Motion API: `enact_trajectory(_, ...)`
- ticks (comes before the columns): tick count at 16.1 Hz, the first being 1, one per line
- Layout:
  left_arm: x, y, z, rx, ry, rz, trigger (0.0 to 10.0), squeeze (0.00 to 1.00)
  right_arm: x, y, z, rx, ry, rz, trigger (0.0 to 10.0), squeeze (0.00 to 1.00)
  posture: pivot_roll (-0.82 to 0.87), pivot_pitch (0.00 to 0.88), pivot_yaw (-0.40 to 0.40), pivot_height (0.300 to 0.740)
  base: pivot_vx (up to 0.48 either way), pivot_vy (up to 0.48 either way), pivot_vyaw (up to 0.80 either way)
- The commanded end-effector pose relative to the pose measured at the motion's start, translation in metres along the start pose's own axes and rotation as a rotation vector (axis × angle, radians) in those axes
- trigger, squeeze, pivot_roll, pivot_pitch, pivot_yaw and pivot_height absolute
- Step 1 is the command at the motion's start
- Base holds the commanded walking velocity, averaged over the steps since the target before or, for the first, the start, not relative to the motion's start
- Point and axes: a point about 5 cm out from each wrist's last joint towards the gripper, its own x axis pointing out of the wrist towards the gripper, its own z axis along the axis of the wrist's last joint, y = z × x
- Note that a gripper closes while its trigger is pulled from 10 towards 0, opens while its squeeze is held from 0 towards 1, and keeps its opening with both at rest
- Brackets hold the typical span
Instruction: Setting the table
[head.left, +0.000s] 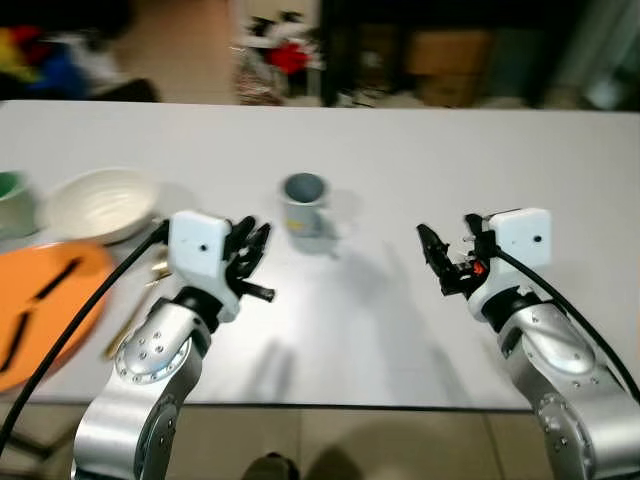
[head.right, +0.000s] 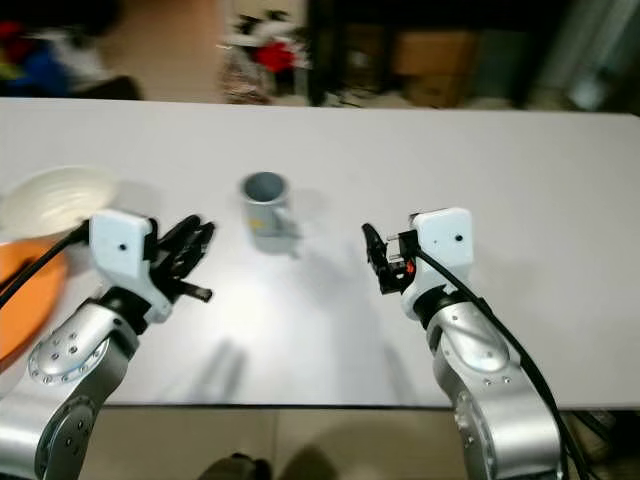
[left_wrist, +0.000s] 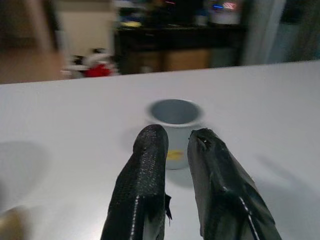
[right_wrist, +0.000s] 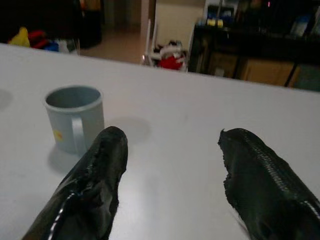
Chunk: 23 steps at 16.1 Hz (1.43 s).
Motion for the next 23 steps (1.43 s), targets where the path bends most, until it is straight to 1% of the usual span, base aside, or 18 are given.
enact_trajectory(1, 0.0, 0.0, 0.008, 0.01, -0.044, 0.026, 10.0, 0.0, -0.004, -0.003, 0.007, -0.022, -0.047, -0.036, 10.0, 1.0, 0.1, 0.0, 0.024, 0.74, 0.0, 0.0, 0.8)
enact_trajectory(2, 0.002, 0.0, 0.013, 0.027, -0.077, 0.038, 10.0, 0.0, -0.004, -0.003, 0.011, -0.078, -0.084, -0.04, 10.0, 1.0, 0.1, 0.0, 0.022, 0.74, 0.0, 0.0, 0.8)
enact_trajectory(3, 0.002, 0.0, 0.016, 0.041, -0.092, 0.056, 10.0, 0.0, -0.002, -0.005, 0.014, -0.085, -0.096, -0.028, 10.0, 1.0, 0.12, 0.0, 0.006, 0.74, 0.0, 0.0, 0.8)
enact_trajectory(5, -0.001, 0.002, 0.016, 0.057, -0.095, 0.072, 10.0, 0.0, 0.006, -0.008, 0.014, -0.006, -0.095, -0.039, 10.0, 1.0, 0.13, 0.0, -0.003, 0.74, 0.0, 0.0, 0.8)
enact_trajectory(6, -0.001, 0.001, 0.012, 0.057, -0.074, 0.084, 10.0, 0.0, 0.009, -0.001, 0.015, 0.069, -0.106, 0.007, 10.0, 1.0, 0.13, 0.0, -0.001, 0.74, 0.0, 0.0, 0.8)
enact_trajectory(7, 0.001, -0.004, 0.013, 0.038, -0.079, 0.062, 10.0, 0.0, 0.009, 0.005, 0.016, 0.072, -0.108, 0.044, 10.0, 1.0, 0.14, 0.0, -0.013, 0.74, 0.0, 0.0, 0.8)
enact_trajectory(8, 0.002, -0.007, 0.014, 0.054, -0.081, 0.048, 10.0, 0.0, 0.008, 0.008, 0.008, 0.064, -0.07, 0.051, 10.0, 1.0, 0.15, 0.0, -0.021, 0.74, 0.0, 0.0, 0.8)
enact_trajectory(9, 0.002, -0.009, 0.012, 0.082, -0.073, 0.035, 10.0, 0.0, 0.008, 0.006, -0.005, 0.053, -0.012, 0.034, 10.0, 1.0, 0.15, 0.0, -0.025, 0.74, 0.0, 0.0, 0.8)
enact_trajectory(10, 0.002, -0.01, 0.011, 0.082, -0.072, 0.025, 10.0, 0.0, 0.011, 0.002, -0.007, 0.049, -0.002, 0.021, 10.0, 1.0, 0.14, 0.0, -0.018, 0.74, 0.0, 0.0, 0.8)
enact_trajectory(11, 0.002, -0.01, 0.009, 0.077, -0.062, 0.025, 10.0, 0.0, 0.012, 0.001, -0.007, 0.04, 0.0, 0.023, 10.0, 1.0, 0.13, 0.0, 0.0, 0.74, 0.0, 0.0, 0.8)
enact_trajectory(12, 0.002, -0.012, 0.007, 0.048, -0.057, 0.015, 10.0, 0.0, 0.011, 0.0, -0.004, 0.026, -0.006, 0.043, 10.0, 1.0, 0.12, 0.0, 0.006, 0.74, 0.0, 0.0, 0.8)
enact_trajectory(13, 0.003, -0.013, 0.008, 0.034, -0.061, 0.002, 10.0, 0.0, 0.007, -0.001, -0.001, 0.03, -0.015, 0.059, 10.0, 1.0, 0.11, 0.0, 0.004, 0.74, 0.0, 0.0, 0.8)
enact_trajectory(16, 0.006, -0.009, 0.007, 0.054, -0.052, 0.019, 10.0, 0.0, 0.001, -0.004, -0.008, 0.052, 0.002, 0.023, 10.0, 1.0, 0.11, 0.0, 0.008, 0.74, 0.0, 0.0, 0.8)
enact_trajectory(18, 0.007, -0.009, 0.002, 0.062, -0.04, 0.011, 10.0, 0.0, 0.004, 0.0, -0.005, 0.037, -0.012, 0.033, 10.0, 1.0, 0.1, 0.0, 0.018, 0.74, 0.0, 0.0, 0.8)
enact_trajectory(19, 0.008, -0.013, 0.003, 0.039, -0.043, -0.004, 10.0, 0.0, 0.001, 0.002, -0.002, 0.035, -0.018, 0.049, 10.0, 1.0, 0.1, 0.0, 0.018, 0.74, 0.0, 0.0, 0.8)
enact_trajectory(20, 0.007, -0.014, 0.003, 0.039, -0.044, -0.009, 10.0, 0.0, 0.0, 0.003, -0.003, 0.036, -0.017, 0.056, 10.0, 1.0, 0.1, 0.0, 0.016, 0.74, 0.0, 0.0, 0.8)
enact_trajectory(22, 0.007, -0.012, 0.0, 0.051, -0.037, 0.008, 10.0, 0.0, 0.0, 0.007, -0.004, 0.033, -0.014, 0.086, 10.0, 1.0, 0.1, 0.0, 0.009, 0.74, 0.0, 0.0, 0.8)
enact_trajectory(23, 0.008, -0.01, 0.003, 0.058, -0.048, 0.012, 10.0, 0.0, 0.001, 0.012, -0.003, 0.036, -0.023, 0.132, 10.0, 1.0, 0.1, 0.0, 0.0, 0.74, 0.0, 0.0, 0.8)
